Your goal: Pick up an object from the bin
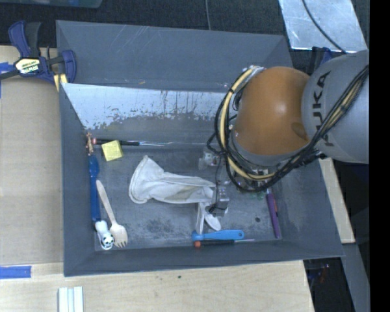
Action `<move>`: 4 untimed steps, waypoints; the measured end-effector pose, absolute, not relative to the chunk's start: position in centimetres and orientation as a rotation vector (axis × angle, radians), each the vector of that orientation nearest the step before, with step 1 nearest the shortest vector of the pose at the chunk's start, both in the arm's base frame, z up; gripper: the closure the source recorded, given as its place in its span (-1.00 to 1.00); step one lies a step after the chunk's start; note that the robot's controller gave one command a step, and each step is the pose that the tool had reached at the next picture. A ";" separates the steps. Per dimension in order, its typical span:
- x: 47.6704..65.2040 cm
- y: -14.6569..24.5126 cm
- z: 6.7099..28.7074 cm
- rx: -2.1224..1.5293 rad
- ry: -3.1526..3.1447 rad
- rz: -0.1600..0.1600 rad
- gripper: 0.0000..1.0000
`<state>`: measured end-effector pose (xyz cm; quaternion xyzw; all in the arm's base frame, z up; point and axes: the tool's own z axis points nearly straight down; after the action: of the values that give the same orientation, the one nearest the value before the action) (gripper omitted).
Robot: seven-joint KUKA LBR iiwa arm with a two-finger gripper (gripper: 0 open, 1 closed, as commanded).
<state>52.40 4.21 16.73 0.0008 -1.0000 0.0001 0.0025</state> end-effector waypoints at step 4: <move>56.8 3.8 7.3 -0.088 -3.150 -0.003 -1.00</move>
Offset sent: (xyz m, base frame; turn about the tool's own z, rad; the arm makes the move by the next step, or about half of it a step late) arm 0.0410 -0.0043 -0.0973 0.0666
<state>56.83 3.77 7.30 -0.0281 -0.9996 -0.0010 -0.0046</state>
